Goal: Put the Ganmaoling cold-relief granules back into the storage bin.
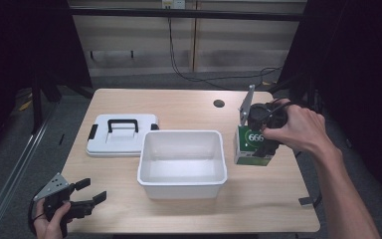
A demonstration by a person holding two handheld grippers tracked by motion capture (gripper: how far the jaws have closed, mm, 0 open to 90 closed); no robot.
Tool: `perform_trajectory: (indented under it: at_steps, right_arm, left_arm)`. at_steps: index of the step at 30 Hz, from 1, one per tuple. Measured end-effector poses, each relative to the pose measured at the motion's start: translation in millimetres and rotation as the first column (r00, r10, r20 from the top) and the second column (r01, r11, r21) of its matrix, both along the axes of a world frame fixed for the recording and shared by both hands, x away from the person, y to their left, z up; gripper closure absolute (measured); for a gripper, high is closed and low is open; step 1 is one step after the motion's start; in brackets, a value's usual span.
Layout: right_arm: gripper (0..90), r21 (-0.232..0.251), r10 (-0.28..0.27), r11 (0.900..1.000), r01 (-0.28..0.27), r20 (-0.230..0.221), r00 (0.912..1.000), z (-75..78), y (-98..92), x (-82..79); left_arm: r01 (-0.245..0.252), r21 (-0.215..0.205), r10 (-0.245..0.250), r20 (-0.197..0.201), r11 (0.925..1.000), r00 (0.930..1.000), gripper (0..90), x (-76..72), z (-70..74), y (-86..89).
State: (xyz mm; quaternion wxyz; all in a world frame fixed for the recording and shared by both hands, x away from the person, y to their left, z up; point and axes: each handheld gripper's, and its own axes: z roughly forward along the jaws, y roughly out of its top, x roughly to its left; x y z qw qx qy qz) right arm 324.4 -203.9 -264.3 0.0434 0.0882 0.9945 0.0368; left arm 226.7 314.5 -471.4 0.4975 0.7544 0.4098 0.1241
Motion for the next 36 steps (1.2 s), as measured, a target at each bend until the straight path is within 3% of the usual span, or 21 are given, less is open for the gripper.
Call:
perform_trajectory:
  at_steps: [9, 16, 22, 36]
  right_arm:
    - [15.9, 0.035, 0.032, 0.999, -0.032, 0.022, 0.9993, 11.4, 12.6, 2.9]
    - [15.9, 0.055, 0.05, 0.997, -0.049, -0.004, 0.9988, 7.5, 36.7, 12.6]
    - [15.9, 0.044, 0.079, 0.996, -0.079, 0.001, 0.9969, 5.4, 57.5, 17.9]
    - [15.9, 0.039, 0.102, 0.994, -0.102, -0.017, 0.9946, 7.1, 80.7, 21.9]
  left_arm:
    - [-0.001, 0.001, 0.001, -0.002, 1.0, 1.0, 15.8, 0.2, -0.3, -0.2]
    - [-0.001, -0.001, 0.001, -0.001, 1.0, 1.0, 15.9, 0.3, -0.1, 0.1]
    - [0.006, 0.0, -0.006, -0.002, 1.0, 1.0, 15.9, 0.1, -0.2, -0.4]
    - [0.006, 0.002, -0.006, -0.002, 1.0, 1.0, 15.9, 0.4, -0.5, -0.9]
